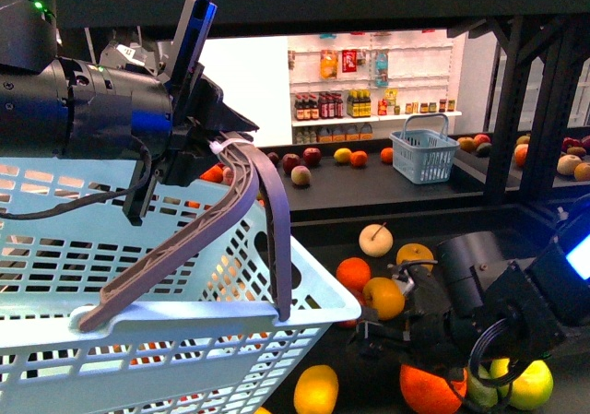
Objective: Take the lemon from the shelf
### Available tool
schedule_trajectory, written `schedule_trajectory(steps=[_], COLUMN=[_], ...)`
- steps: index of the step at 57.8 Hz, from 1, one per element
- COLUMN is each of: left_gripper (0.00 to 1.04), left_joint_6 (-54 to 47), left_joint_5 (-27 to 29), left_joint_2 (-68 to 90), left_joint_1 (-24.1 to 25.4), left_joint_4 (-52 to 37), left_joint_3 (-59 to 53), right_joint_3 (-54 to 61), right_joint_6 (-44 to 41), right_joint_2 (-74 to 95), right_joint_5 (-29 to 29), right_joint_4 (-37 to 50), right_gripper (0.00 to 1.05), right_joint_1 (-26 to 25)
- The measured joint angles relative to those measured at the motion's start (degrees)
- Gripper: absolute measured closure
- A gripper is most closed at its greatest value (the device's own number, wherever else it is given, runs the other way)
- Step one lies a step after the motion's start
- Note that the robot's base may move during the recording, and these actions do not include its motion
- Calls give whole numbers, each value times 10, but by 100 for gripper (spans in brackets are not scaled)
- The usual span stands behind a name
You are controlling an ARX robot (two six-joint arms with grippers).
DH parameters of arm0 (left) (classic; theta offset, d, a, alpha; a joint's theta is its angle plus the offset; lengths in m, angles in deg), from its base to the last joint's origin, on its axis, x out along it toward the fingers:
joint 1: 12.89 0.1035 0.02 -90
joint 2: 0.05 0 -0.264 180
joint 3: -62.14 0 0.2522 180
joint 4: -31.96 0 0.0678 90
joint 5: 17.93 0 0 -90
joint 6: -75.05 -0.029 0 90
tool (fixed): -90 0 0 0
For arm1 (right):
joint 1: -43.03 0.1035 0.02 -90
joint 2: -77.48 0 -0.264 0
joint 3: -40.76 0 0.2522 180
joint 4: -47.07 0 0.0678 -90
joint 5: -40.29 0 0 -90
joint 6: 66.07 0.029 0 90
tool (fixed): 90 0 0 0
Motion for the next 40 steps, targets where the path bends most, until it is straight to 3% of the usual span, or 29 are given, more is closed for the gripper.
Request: schedule_trajectory(steps=[16,40], left_gripper=[97,97], left_joint_6=[0,0], left_joint_5=[0,0], left_joint_2=[0,0], left_joint_1=[0,0], left_joint_4=[0,0], left_joint_3=[0,0], right_joint_3=[-101,-221], right_joint_6=[-10,-34], right_joint_2=[116,201], right_joint_5=[-76,-135], right_joint_4=[10,10], right_gripper=[7,7], right_joint_1=[63,95])
